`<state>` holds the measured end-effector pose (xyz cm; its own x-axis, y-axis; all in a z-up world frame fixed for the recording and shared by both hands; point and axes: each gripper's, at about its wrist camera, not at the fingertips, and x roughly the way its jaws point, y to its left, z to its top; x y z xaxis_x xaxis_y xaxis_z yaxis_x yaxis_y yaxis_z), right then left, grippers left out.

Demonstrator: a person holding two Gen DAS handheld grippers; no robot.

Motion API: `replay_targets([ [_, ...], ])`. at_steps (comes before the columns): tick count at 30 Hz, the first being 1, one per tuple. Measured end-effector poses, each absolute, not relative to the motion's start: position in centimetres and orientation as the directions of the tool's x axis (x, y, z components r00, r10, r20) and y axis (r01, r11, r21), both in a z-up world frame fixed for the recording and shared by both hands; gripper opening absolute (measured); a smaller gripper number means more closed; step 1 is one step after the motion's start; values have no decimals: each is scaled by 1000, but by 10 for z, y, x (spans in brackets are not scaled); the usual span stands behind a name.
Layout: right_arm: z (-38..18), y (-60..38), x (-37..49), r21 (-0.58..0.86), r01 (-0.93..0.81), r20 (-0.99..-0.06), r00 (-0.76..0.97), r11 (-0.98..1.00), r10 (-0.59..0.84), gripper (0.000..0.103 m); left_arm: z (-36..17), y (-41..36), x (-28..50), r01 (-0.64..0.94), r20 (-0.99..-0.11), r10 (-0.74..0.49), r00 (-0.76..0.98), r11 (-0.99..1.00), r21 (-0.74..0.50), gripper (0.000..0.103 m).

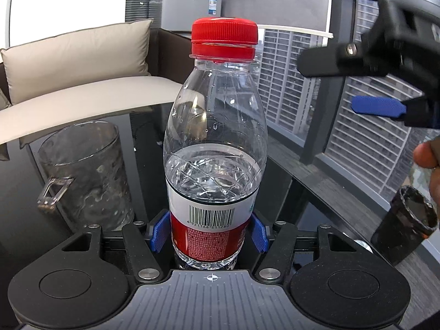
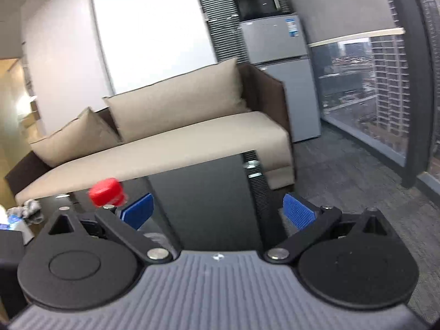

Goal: Unscrew bottle cap and pour
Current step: 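Close the right tool on the red cap while the left tool holds the bottle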

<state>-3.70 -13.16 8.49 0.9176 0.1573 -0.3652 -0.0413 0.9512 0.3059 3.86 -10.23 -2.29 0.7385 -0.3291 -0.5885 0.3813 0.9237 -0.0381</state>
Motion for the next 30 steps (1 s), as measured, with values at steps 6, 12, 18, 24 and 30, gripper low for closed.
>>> replay_targets([
  [6,102,-110,-46,280,-135,-330,916,950,228,103,-23,-96,27,398,-586,-339,736,917,-32,56],
  [12,114,-90,-54,286,-199,-316,904,937,288,86,-20,-91,20,410,-583,-350,733,912,-31,56],
  [18,119,-69,-48,258,-223,-339,890,940,304,78,-18,-92,18,412,-582,-349,735,911,-26,56],
  [24,120,-50,-38,233,-209,-378,880,950,287,70,-17,-90,17,415,-580,-352,735,909,-26,56],
  [30,118,-36,-32,185,-216,-390,879,959,273,42,-9,-88,7,416,-586,-351,730,909,-26,56],
])
